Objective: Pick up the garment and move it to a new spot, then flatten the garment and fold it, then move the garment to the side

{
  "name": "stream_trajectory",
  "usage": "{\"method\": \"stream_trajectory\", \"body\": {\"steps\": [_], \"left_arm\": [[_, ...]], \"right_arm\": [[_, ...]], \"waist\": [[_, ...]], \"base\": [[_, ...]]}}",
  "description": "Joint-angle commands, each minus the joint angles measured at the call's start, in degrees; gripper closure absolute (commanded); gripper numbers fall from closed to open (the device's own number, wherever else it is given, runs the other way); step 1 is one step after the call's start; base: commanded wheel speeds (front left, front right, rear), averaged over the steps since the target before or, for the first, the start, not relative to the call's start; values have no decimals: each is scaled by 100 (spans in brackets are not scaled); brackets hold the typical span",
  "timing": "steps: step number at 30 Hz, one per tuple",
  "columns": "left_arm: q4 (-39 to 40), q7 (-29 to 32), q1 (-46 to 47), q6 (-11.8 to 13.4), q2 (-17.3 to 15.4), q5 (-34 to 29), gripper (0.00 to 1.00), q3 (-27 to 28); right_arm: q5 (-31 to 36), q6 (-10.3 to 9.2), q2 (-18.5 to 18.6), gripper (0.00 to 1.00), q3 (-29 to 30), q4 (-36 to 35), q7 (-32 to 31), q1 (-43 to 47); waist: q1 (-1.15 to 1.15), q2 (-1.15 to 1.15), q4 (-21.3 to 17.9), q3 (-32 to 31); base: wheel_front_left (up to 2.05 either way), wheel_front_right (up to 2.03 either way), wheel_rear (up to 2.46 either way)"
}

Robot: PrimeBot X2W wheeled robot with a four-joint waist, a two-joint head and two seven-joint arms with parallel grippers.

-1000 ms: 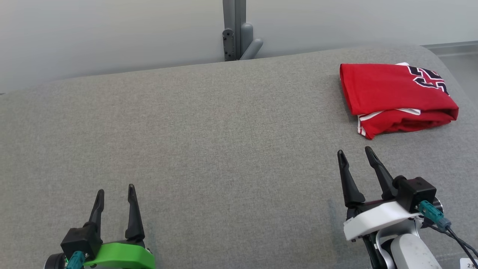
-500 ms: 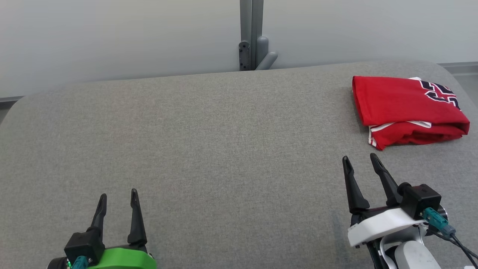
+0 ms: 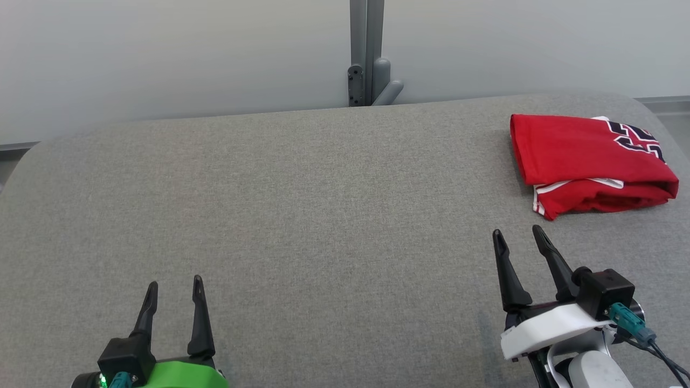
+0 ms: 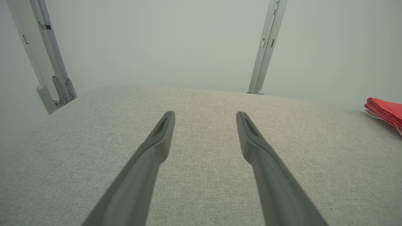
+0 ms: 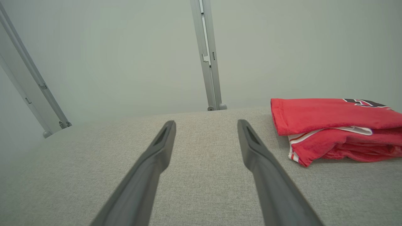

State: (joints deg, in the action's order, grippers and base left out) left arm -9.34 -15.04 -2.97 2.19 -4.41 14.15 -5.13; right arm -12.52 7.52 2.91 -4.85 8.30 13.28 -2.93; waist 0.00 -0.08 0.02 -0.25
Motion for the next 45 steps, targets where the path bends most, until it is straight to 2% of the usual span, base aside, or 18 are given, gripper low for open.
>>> {"method": "stream_trajectory", "body": {"steps": [1, 8, 9, 12, 16, 23, 45], "left_arm": [[3, -17, -84, -2, 3, -22, 0, 1], [-25, -17, -78, -36, 7, -2, 0, -36], [-27, 0, -6, -20, 6, -5, 100, -38], [-169, 26, -19, -21, 18, 15, 100, -43], [-239, 138, 14, -61, 29, 348, 100, 8], [-236, 366, 96, -163, 43, 1183, 100, 134], [-229, 864, 286, -390, 71, 3035, 100, 404]], "right_arm": [[9, -8, 2, 0, 6, -2, 31, 60], [14, -8, 1, 0, 16, -37, 29, 70], [-1, 0, 0, 100, 9, -5, 0, 4], [-22, 1, -7, 100, -4, 116, -9, 67], [-386, 1, 7, 100, 11, 146, -63, 118], [-1303, 0, 68, 100, 73, 160, -221, 94], [-3284, -1, 158, 100, 239, 168, -585, 60]], "waist": [[0, 8, -1, -1], [0, 8, 18, 6], [0, 0, 17, 6], [0, 0, 19, 6], [0, 0, 19, 7], [0, 1, 17, 9], [0, 2, 13, 14]], "base": [[0, 0, 0], [0, 0, 0], [0, 0, 0], [0, 0, 0], [0, 0, 0], [0, 0, 0], [0, 0, 0]]}}
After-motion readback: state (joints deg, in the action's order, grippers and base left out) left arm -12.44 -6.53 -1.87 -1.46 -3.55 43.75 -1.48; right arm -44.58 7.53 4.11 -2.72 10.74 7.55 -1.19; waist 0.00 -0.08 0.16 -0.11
